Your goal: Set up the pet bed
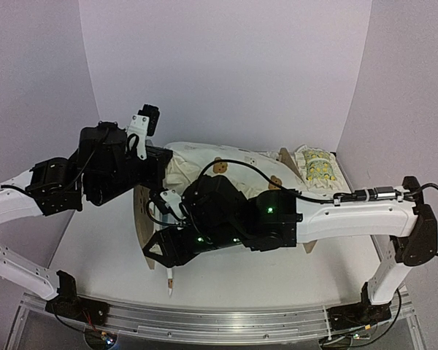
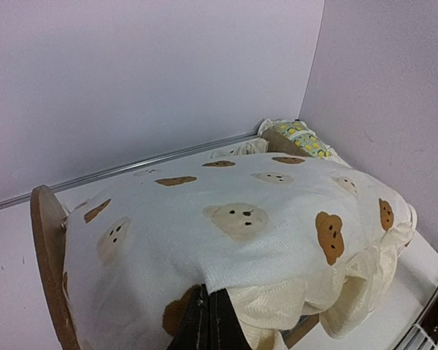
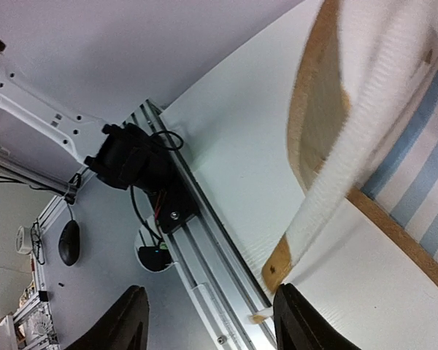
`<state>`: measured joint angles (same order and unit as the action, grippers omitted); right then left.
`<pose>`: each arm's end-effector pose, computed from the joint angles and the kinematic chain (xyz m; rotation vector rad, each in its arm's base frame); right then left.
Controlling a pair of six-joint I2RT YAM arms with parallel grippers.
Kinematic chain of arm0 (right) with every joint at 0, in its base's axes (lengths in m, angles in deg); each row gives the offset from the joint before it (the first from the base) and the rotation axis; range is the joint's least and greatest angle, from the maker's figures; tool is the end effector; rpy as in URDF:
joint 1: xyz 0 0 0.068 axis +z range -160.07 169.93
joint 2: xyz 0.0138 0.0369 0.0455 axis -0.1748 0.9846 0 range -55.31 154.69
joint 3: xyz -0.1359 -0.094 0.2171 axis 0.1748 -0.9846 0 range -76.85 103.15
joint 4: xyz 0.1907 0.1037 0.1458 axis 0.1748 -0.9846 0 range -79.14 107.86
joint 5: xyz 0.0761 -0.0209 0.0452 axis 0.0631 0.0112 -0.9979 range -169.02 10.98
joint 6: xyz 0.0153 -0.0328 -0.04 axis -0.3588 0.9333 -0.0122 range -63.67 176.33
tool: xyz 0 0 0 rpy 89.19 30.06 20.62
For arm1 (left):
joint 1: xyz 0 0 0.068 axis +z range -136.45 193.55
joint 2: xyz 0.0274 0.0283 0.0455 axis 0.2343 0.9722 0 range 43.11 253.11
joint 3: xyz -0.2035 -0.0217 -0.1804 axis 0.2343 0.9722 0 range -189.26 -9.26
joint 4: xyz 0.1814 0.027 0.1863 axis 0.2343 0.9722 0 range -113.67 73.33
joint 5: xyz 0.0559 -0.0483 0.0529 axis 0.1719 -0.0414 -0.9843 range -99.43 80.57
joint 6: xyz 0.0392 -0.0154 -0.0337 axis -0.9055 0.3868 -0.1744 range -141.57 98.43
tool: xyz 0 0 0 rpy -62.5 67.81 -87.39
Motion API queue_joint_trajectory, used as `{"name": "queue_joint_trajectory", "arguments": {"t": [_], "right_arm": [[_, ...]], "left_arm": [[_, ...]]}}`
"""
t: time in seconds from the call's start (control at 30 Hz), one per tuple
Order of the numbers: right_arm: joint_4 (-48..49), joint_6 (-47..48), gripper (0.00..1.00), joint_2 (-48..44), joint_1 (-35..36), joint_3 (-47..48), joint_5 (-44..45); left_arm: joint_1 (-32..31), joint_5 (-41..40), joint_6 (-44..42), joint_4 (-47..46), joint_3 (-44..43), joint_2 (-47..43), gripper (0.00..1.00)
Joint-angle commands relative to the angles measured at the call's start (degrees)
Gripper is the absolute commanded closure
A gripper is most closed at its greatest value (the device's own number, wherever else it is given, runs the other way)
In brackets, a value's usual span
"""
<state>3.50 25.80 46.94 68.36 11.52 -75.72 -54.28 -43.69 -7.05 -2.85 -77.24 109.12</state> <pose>0.0873 0.4159 0.3191 -0.8806 2.0784 1.0607 0.1142 -0.2269 0.3896 0.4577 1.8063 -0.4348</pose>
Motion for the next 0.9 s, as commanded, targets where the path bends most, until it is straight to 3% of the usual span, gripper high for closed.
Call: {"name": "queue_joint_trajectory", "arguments": {"t": [0.0,0.27,0.4,0.57,0.87], "right_arm": [[12.0,2.4,0.34,-6.0,-3.7,-1.8,7.9],[14.3,9.6,0.24,-11.1,-3.7,-13.8,7.0],[19.7,11.3,0.24,-14.1,-3.7,-22.5,6.3],[26.2,13.6,0.28,-14.6,-3.6,-30.0,-1.5],[30.6,15.9,0.31,-10.7,-3.6,-34.4,2.2]], "left_arm": [[-0.4,0.6,-4.4,8.0,2.4,-0.1,1.0],[-0.5,0.3,-3.7,7.4,3.5,1.0,1.0],[-0.4,0.8,-2.3,7.5,4.6,1.3,1.0],[-0.4,1.2,0.1,9.0,6.3,1.4,1.0],[-0.4,1.6,4.9,12.3,9.1,0.6,1.0]]}}
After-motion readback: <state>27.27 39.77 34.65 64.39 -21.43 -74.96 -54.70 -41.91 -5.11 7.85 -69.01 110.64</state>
